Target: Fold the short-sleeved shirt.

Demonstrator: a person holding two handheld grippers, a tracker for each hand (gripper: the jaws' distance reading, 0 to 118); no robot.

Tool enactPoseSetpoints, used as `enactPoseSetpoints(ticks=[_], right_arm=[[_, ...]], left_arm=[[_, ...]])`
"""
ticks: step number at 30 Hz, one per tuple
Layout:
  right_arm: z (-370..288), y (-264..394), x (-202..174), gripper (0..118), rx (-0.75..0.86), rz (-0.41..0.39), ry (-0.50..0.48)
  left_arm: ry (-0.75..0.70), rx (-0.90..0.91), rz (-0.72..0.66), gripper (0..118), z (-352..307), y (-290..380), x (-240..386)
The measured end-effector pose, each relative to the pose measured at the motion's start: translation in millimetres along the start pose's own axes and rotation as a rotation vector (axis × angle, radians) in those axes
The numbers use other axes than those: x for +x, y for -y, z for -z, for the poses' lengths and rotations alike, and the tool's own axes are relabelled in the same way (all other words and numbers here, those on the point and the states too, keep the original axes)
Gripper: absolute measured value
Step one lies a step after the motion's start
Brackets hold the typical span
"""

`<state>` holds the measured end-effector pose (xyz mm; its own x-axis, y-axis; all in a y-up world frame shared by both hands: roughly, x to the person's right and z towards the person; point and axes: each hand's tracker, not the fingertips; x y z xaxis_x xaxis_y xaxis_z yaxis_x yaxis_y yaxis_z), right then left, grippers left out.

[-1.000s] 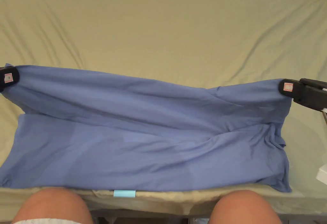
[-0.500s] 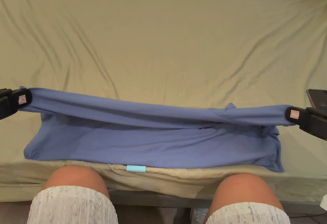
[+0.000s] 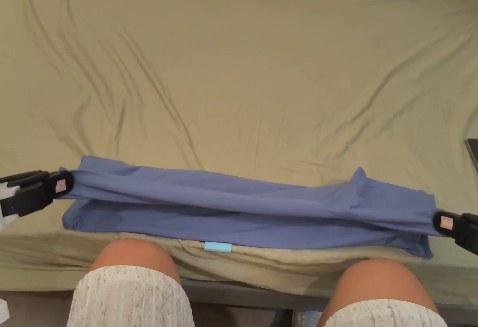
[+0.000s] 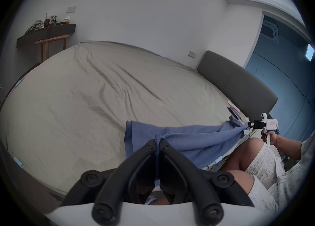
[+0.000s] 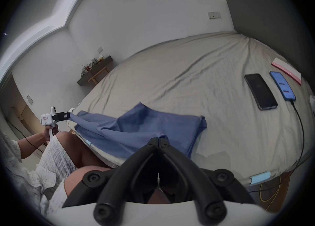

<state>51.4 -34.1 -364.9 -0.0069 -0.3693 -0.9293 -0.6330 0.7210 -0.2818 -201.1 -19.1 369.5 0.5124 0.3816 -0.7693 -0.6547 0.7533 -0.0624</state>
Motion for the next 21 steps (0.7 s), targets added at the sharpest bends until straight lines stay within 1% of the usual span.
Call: enactPoseSetpoints(ticks=[9,15,16,17,18,19,20,21], right_arm=[[24,26,5,0,-0.079,-0.003,0.047],[30,35,4,0,-0.092,-0.007,0.069],[30,36,5,6,-0.088,0.000,0.067],[29,36,6,17,-0.085,0.006,0.066],[28,37,6,33,-0.080,0.013,0.064],[26,37,7,62,-0.074,0.032,0.051],[23,36,5,87,-0.069,0.032,0.055],[21,36,4,101,-0.062,0.030,0.071]], left_arm=[[-0.053,-0.142,0.023,1,23,26,-6],[-0.080,-0.181,0.008,1,30,35,-6],[-0.081,-0.183,0.009,2,30,35,-5],[-0.084,-0.184,0.015,4,29,35,-4],[-0.092,-0.183,0.024,8,27,35,-4],[-0.091,-0.181,0.018,23,24,33,-5],[-0.097,-0.178,0.013,43,20,32,-6],[-0.108,-0.171,0.012,68,15,31,-8]])
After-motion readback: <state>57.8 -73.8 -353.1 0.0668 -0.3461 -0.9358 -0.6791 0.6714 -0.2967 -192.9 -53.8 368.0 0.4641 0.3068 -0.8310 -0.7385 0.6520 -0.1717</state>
